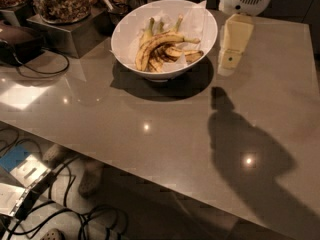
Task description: Pick banana from white bowl
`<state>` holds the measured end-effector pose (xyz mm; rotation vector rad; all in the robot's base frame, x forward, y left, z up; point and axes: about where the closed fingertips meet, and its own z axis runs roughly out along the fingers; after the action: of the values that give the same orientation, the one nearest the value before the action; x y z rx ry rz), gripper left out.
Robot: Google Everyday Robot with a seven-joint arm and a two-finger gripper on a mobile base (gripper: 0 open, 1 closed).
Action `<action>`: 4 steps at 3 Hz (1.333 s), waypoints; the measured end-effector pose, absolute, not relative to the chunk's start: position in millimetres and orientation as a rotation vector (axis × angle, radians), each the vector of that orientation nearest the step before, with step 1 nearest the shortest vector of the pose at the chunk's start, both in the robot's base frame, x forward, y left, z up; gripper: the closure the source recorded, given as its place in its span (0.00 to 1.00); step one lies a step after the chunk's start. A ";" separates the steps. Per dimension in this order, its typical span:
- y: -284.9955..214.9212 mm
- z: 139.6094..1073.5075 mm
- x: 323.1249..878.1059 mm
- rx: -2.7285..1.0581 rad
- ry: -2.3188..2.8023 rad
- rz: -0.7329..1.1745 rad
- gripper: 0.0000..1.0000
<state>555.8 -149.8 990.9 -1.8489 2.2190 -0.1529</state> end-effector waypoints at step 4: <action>-89.6 1023.1 644.4 -1.878 2.009 -0.168 0.00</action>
Offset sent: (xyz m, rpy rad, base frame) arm 0.0446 0.0201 0.0303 0.1162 -0.0912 0.0525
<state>644.4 -89.6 1023.1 -1.8778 2.0092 -0.1675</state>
